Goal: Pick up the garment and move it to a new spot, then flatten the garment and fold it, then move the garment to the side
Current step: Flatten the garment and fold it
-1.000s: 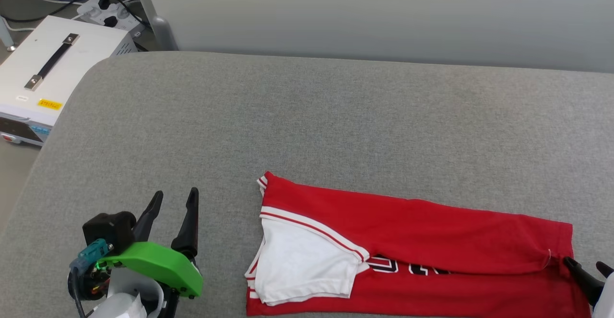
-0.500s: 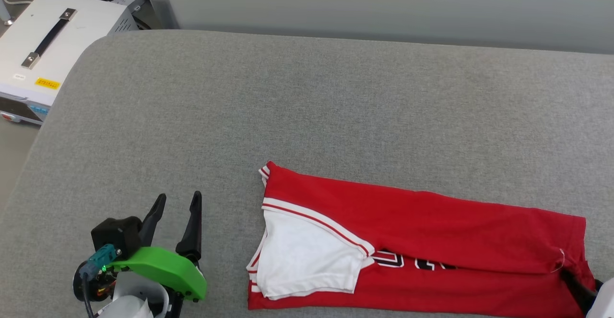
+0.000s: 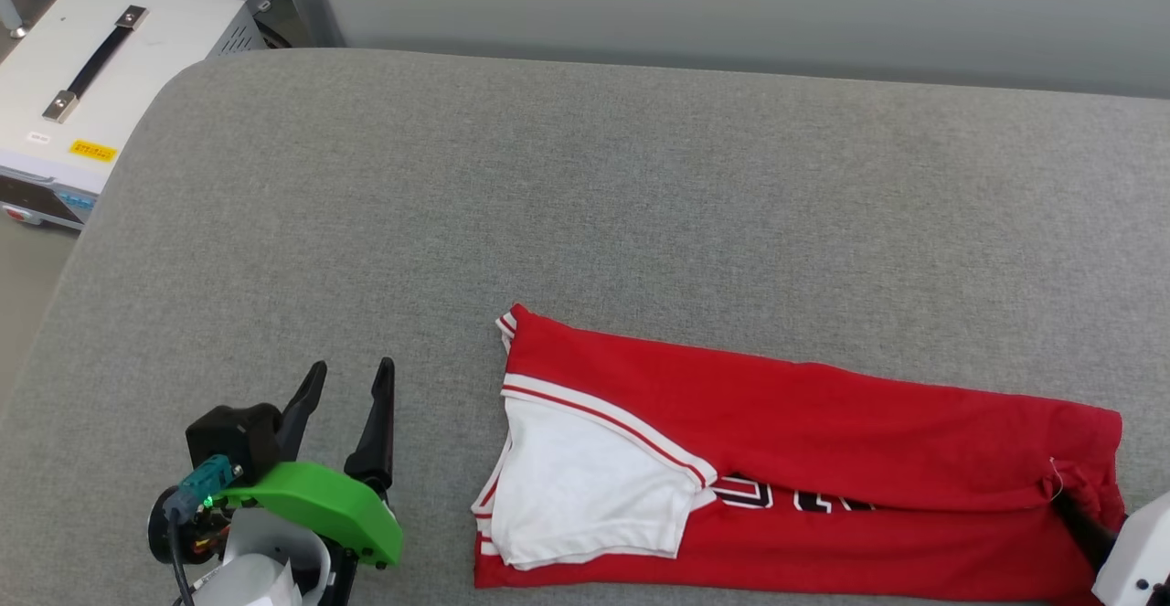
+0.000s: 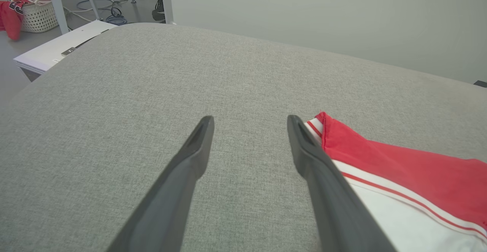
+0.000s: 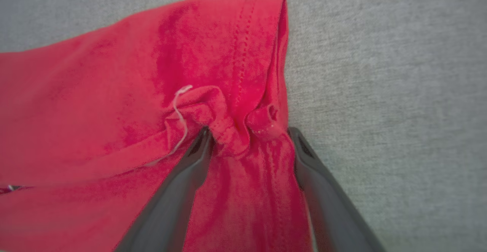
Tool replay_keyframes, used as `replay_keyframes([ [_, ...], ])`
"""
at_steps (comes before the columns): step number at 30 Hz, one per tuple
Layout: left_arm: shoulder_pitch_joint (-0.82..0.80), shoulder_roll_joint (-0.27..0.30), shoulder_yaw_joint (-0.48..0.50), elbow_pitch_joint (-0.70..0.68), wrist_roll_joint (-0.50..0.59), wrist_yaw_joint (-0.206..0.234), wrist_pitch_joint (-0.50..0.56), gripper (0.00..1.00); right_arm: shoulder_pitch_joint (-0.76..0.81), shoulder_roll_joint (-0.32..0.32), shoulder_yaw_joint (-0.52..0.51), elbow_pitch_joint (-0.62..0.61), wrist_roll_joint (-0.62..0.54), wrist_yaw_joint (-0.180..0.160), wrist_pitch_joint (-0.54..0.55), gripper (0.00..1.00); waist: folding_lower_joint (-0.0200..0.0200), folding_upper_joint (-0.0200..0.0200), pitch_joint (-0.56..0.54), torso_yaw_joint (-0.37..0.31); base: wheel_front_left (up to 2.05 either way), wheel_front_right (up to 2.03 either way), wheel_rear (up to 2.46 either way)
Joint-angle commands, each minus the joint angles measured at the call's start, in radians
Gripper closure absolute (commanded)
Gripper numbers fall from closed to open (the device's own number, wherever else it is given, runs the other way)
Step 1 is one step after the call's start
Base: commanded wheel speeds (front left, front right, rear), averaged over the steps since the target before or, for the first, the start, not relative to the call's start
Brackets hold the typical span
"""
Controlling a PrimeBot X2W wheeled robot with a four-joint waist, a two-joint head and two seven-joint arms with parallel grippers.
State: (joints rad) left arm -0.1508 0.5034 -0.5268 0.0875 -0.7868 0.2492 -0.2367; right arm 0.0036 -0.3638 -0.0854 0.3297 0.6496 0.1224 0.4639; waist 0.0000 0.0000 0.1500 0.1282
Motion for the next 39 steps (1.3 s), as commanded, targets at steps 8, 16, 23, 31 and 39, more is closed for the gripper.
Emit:
replay_keyframes([
  [8,-0.010,-0.006,-0.008,0.012,0.000,-0.008,0.002,0.00,-0.019,0.002,0.057,0.052,0.003,0.008,-0.063,1.00,0.0000,0.0000,-0.037,0.002,0.00,0.00,0.00],
  [16,0.000,-0.005,-0.010,-0.008,-0.006,-0.003,0.007,0.00,-0.024,-0.053,0.007,0.064,-0.018,0.008,-0.123,1.00,0.0000,0.0000,-0.062,-0.002,0.00,0.00,0.00],
  [23,0.019,-0.006,-0.016,-0.014,-0.007,0.002,0.006,0.00,-0.037,-0.096,-0.090,0.112,-0.051,0.008,-0.141,1.00,0.0000,0.0000,-0.089,-0.019,0.00,0.00,0.00],
  [31,0.031,-0.006,-0.021,-0.016,-0.010,0.007,0.006,0.00,-0.012,-0.107,-0.092,0.073,-0.093,0.008,-0.146,1.00,0.0000,0.0000,-0.121,-0.035,0.00,0.00,0.00],
  [39,0.048,-0.008,-0.028,-0.015,-0.015,0.009,0.007,0.00,0.044,-0.031,-0.035,-0.097,-0.101,0.008,-0.104,1.00,0.0000,0.0000,-0.153,-0.046,0.00,0.00,0.00],
])
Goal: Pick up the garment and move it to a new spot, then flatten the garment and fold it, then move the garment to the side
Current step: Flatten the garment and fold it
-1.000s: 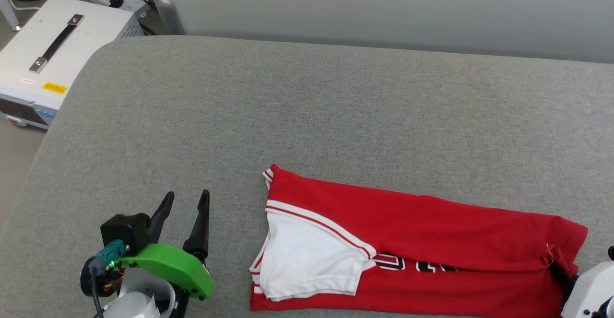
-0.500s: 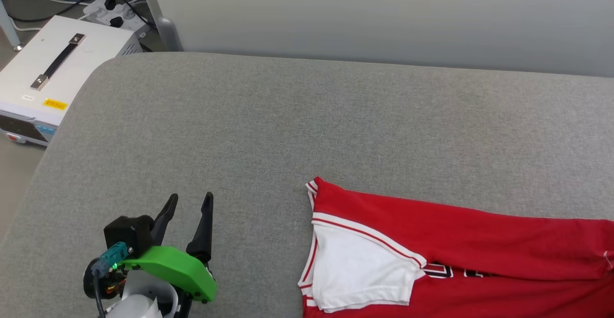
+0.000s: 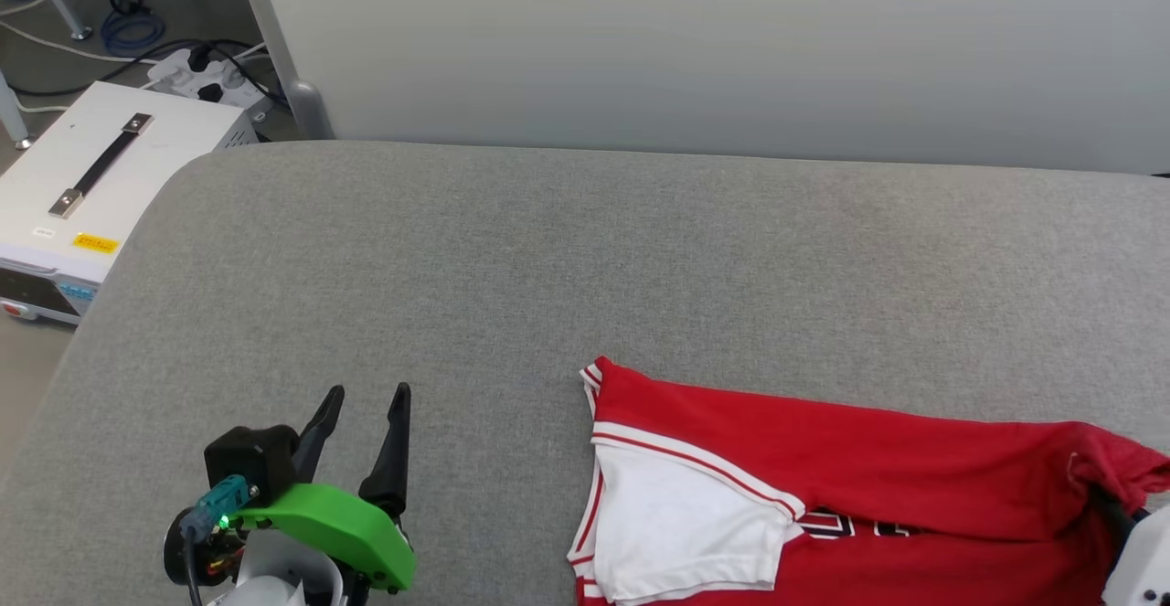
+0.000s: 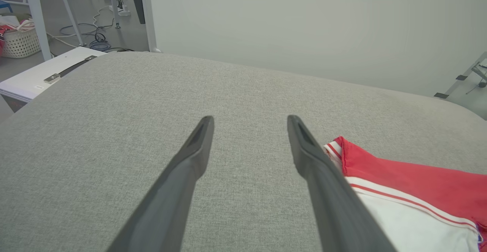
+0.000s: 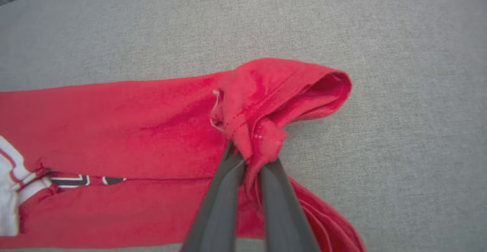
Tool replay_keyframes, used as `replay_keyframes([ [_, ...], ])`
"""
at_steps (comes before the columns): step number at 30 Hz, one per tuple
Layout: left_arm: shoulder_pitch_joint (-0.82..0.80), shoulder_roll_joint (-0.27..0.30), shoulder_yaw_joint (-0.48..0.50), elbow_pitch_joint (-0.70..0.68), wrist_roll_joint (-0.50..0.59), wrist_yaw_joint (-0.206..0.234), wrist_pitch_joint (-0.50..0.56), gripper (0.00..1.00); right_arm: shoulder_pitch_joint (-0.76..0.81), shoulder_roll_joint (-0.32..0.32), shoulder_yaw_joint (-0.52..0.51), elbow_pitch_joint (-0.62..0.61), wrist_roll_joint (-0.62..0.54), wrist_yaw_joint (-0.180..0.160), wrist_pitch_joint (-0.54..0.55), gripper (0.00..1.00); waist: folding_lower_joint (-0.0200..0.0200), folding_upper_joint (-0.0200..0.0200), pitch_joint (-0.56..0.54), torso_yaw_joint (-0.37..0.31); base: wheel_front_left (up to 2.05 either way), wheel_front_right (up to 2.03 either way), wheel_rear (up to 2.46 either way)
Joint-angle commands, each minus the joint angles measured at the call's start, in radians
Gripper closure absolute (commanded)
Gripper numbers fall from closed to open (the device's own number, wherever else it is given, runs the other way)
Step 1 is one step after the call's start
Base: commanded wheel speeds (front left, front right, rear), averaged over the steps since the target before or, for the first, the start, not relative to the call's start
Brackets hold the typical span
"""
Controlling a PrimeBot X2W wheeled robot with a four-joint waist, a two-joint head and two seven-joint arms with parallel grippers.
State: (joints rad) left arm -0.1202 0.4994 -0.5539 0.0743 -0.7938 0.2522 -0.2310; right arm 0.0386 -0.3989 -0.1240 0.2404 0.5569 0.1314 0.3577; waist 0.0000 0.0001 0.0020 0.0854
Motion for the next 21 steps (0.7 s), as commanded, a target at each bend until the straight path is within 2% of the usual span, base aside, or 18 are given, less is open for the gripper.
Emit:
replay_keyframes([
  [1,0.019,-0.004,-0.002,-0.003,-0.009,0.006,0.001,0.00,0.015,0.013,0.014,-0.037,-0.011,-0.001,0.015,1.00,0.0000,-0.0001,-0.008,-0.003,0.00,0.00,0.00],
  [4,0.019,-0.004,-0.002,-0.004,-0.010,0.007,0.001,0.00,0.025,0.052,0.033,-0.108,-0.003,-0.001,0.052,1.00,0.0000,-0.0001,-0.011,-0.001,0.00,0.00,0.00],
  [11,0.017,-0.013,0.002,-0.006,-0.016,0.007,-0.004,0.00,0.015,0.198,0.096,-0.262,0.044,-0.001,0.164,1.00,0.0000,-0.0001,0.005,0.020,0.00,0.00,0.00],
  [17,0.005,-0.022,0.004,0.004,-0.019,0.001,-0.007,0.00,-0.033,0.309,0.174,-0.306,0.048,-0.001,0.229,1.00,0.0000,-0.0001,0.016,0.045,0.00,0.00,0.00],
  [21,-0.001,-0.023,0.004,0.009,-0.019,-0.002,-0.007,0.00,-0.070,0.339,0.237,-0.295,0.044,-0.001,0.238,1.00,0.0000,-0.0001,0.018,0.065,0.00,0.00,0.00],
])
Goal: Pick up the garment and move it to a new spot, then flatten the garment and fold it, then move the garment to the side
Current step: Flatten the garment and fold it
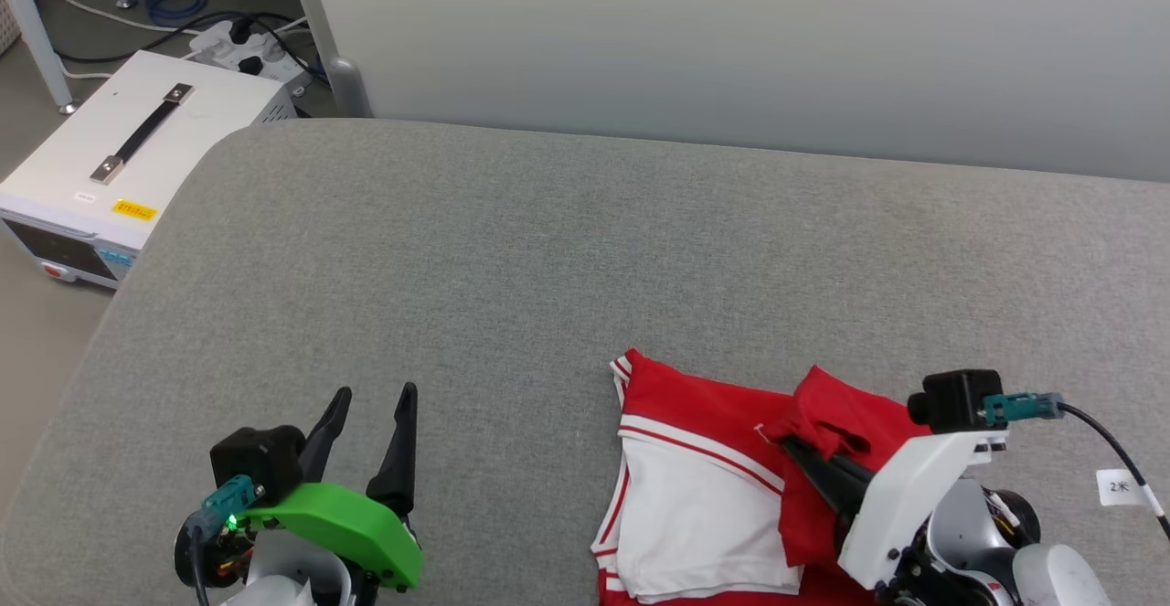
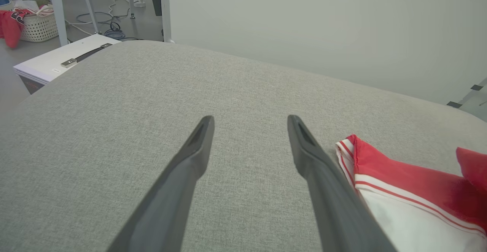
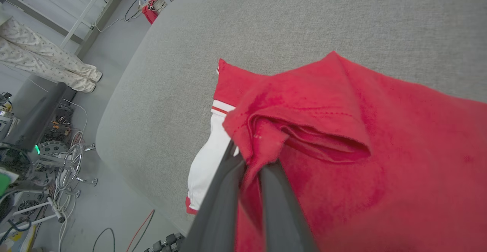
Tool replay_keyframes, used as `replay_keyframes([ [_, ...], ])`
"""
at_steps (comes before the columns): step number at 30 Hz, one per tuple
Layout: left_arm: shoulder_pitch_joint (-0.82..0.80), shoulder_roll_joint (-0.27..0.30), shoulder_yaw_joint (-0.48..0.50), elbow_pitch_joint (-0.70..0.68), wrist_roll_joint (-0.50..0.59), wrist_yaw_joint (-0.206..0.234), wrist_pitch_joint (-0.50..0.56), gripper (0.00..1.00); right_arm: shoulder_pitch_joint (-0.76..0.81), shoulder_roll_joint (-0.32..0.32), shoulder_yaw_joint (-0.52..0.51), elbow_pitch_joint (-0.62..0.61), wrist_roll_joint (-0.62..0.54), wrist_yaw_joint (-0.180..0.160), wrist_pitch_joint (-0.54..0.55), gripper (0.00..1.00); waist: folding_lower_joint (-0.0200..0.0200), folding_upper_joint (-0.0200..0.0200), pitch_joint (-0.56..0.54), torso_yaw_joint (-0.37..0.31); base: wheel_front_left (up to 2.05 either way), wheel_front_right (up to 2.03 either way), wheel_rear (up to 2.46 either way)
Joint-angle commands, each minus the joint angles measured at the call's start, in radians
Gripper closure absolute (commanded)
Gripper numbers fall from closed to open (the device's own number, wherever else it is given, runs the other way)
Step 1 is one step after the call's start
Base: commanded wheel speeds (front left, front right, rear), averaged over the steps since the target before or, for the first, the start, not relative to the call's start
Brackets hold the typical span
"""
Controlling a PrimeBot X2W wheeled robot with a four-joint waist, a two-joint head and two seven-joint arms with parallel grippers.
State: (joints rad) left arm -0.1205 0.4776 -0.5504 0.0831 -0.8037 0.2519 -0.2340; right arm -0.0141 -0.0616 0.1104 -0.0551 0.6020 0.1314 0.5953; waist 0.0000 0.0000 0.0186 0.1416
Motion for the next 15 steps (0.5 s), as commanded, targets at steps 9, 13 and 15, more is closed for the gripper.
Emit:
replay_keyframes([
  [9,-0.008,-0.005,0.004,0.005,-0.011,-0.002,-0.006,0.00,-0.094,0.011,0.111,0.140,0.016,-0.001,-0.074,1.00,0.0000,0.0000,0.003,0.042,0.00,0.00,0.00],
  [13,-0.013,-0.003,0.007,0.002,-0.010,-0.003,-0.008,0.00,-0.125,0.011,0.141,0.219,-0.028,-0.001,-0.121,0.00,0.0000,0.0000,0.008,0.051,0.00,0.00,0.00],
  [15,-0.015,-0.002,0.006,0.002,-0.008,-0.003,-0.008,0.00,-0.139,0.011,0.170,0.249,-0.036,-0.001,-0.142,0.00,0.0000,0.0000,0.010,0.052,0.00,0.00,0.00],
])
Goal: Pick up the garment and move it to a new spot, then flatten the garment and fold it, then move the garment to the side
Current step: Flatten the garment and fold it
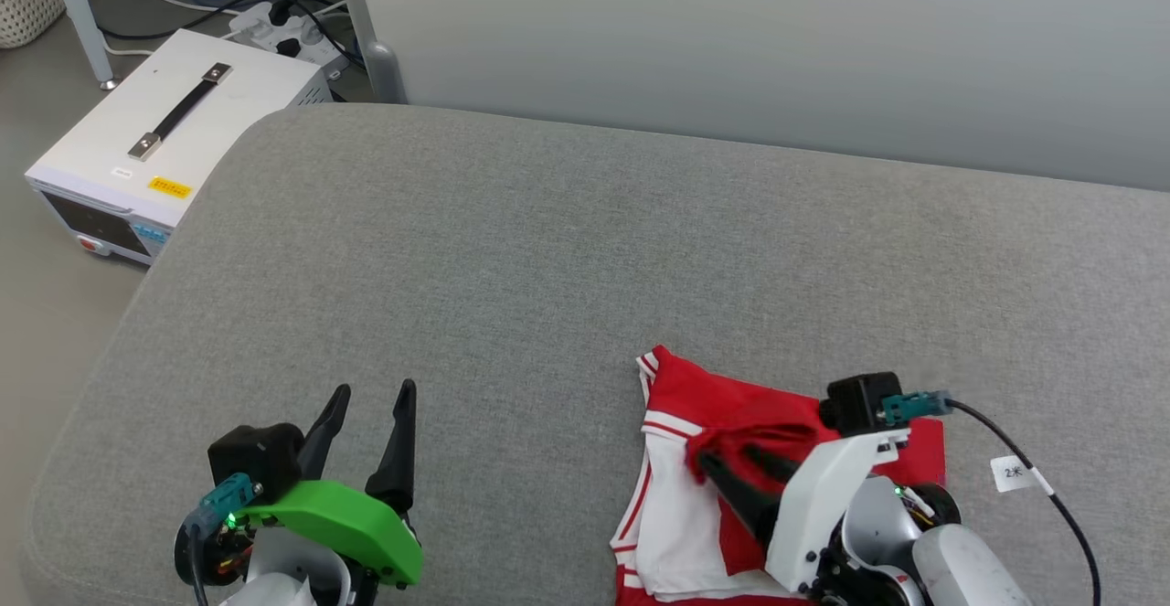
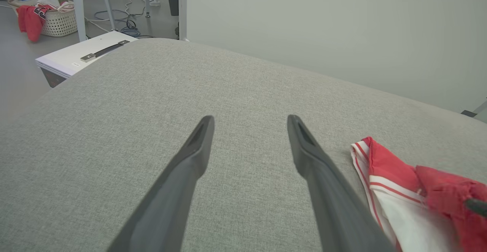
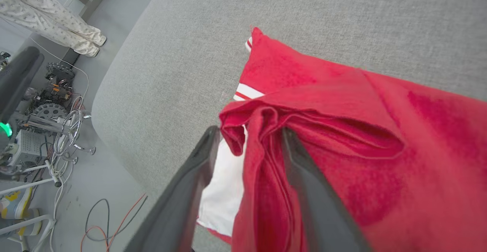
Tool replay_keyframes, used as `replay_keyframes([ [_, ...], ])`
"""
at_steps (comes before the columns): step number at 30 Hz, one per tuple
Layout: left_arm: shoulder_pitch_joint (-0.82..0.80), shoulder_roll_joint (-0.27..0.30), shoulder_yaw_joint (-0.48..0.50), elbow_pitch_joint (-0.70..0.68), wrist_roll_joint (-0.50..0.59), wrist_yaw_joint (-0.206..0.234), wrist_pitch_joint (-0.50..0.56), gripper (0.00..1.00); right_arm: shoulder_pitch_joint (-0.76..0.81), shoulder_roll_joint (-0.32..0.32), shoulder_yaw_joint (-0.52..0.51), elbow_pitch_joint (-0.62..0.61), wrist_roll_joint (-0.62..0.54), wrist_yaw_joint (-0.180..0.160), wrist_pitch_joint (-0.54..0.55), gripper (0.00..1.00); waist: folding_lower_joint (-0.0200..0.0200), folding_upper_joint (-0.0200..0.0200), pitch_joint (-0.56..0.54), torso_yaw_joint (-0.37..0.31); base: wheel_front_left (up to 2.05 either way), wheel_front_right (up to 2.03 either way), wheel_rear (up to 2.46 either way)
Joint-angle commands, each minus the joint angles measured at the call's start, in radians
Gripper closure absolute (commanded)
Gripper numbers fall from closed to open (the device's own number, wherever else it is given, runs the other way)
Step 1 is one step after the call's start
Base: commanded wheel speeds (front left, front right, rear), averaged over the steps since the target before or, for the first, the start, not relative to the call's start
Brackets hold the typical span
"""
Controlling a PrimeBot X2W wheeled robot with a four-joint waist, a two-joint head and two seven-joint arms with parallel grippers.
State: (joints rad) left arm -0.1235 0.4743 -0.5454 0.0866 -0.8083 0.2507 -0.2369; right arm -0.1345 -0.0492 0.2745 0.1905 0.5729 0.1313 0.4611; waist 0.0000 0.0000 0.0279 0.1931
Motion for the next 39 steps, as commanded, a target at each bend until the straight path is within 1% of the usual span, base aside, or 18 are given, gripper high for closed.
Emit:
replay_keyframes([
  [1,-0.013,0.001,0.000,-0.001,-0.003,-0.002,-0.005,0.00,-0.025,-0.001,0.019,0.013,-0.008,-0.001,-0.017,0.00,0.0000,0.0000,0.001,0.001,0.00,0.00,0.00],
  [5,-0.012,-0.002,0.000,0.000,-0.004,-0.003,-0.007,0.00,-0.047,-0.001,0.087,0.037,-0.001,-0.001,-0.054,0.00,0.0000,0.0000,-0.001,-0.002,0.00,0.00,0.00],
  [10,-0.012,-0.002,0.004,-0.004,0.003,-0.003,-0.011,0.00,-0.069,-0.001,0.156,0.040,-0.050,-0.001,-0.078,0.00,0.0000,0.0000,-0.007,-0.013,0.00,0.00,0.00],
  [13,-0.012,-0.002,0.005,-0.008,0.008,-0.006,-0.013,0.00,-0.082,-0.001,0.172,0.034,-0.102,-0.001,-0.084,0.00,0.0000,0.0000,-0.010,-0.020,0.00,0.00,0.00],
  [17,-0.015,-0.003,0.001,-0.013,0.029,-0.014,-0.017,0.00,-0.096,-0.001,0.158,0.015,-0.164,-0.001,-0.098,0.00,0.0000,0.0000,-0.016,-0.031,0.00,0.00,0.00],
  [19,-0.016,-0.009,0.004,-0.018,0.042,-0.018,-0.019,0.00,-0.109,-0.017,0.143,-0.001,-0.210,-0.001,-0.116,0.00,0.0000,0.0000,-0.017,-0.037,0.00,0.00,0.00],
  [21,-0.016,-0.016,0.009,-0.022,0.058,-0.023,-0.022,0.00,-0.120,-0.046,0.119,-0.016,-0.246,-0.001,-0.140,0.00,0.0000,0.0000,-0.019,-0.044,0.00,0.00,0.00],
  [23,-0.016,-0.022,0.013,-0.027,0.078,-0.035,-0.023,0.00,-0.135,-0.092,0.101,-0.040,-0.291,-0.001,-0.175,0.00,0.0000,0.0000,-0.018,-0.050,0.00,0.00,0.00],
  [25,-0.015,-0.032,0.027,-0.033,0.095,-0.045,-0.024,0.00,-0.140,-0.122,0.060,-0.066,-0.310,-0.001,-0.213,0.00,0.0000,0.0000,-0.015,-0.058,0.00,0.00,0.00],
  [29,-0.004,-0.064,0.079,-0.058,0.154,-0.063,-0.024,0.00,-0.137,-0.219,-0.013,-0.131,-0.373,-0.001,-0.294,0.00,0.0000,0.0000,-0.004,-0.076,0.00,0.00,0.00],
  [33,0.014,-0.105,0.127,-0.071,0.211,-0.091,-0.025,0.00,-0.094,-0.272,-0.116,-0.173,-0.396,-0.001,-0.371,0.00,0.0000,0.0000,0.004,-0.091,0.00,0.00,0.00],
  [36,0.029,-0.134,0.157,-0.072,0.253,-0.115,-0.025,0.00,-0.050,-0.277,-0.190,-0.199,-0.398,-0.001,-0.417,0.00,0.0000,0.0000,0.008,-0.101,0.00,0.00,0.00],
  [39,0.045,-0.165,0.187,-0.072,0.296,-0.144,-0.025,0.00,0.003,-0.260,-0.260,-0.229,-0.394,-0.001,-0.456,0.00,0.0000,0.0000,0.009,-0.109,0.00,0.00,0.00],
])
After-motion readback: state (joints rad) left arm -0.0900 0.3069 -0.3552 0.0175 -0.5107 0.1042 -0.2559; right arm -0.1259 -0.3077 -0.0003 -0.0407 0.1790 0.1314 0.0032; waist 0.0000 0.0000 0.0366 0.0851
